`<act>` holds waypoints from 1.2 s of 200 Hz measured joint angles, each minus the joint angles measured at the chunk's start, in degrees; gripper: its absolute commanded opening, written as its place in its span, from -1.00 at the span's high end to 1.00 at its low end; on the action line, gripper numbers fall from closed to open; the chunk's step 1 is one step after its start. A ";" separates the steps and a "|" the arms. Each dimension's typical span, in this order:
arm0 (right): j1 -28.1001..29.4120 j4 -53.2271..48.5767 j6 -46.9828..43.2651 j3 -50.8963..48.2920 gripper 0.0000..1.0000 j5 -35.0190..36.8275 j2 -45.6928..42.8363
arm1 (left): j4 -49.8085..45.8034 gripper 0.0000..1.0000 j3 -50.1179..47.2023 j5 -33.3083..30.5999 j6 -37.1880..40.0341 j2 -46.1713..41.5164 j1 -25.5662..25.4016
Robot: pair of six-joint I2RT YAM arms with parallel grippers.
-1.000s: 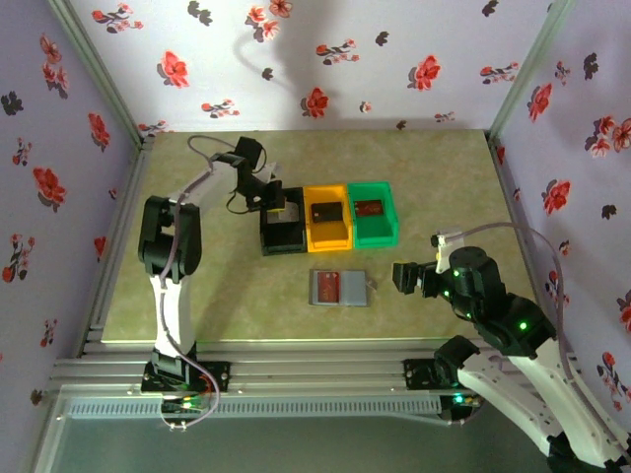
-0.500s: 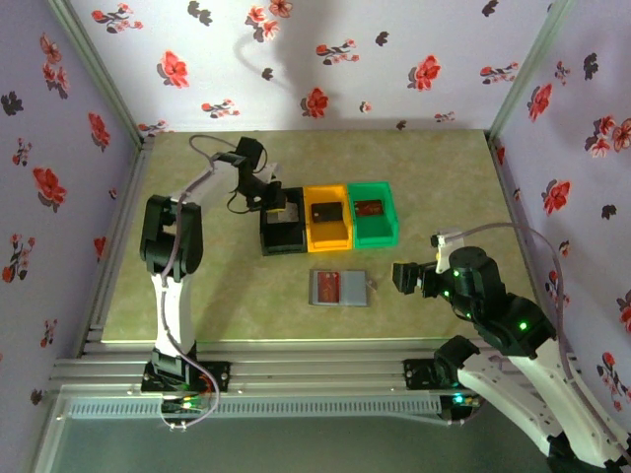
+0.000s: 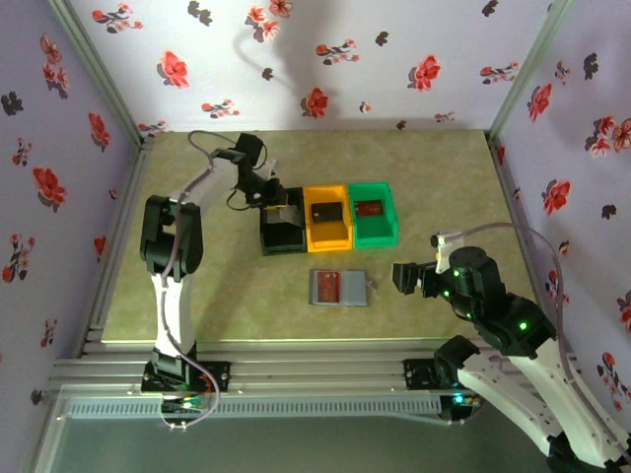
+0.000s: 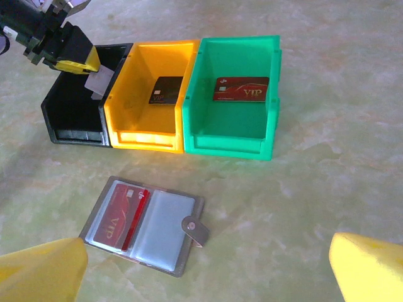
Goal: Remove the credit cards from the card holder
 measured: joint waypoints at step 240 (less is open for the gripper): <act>0.00 0.04 -0.02 -0.17 -0.98 -0.24 0.00 | -1.38 0.12 -1.29 -3.54 -4.59 -16.48 -0.79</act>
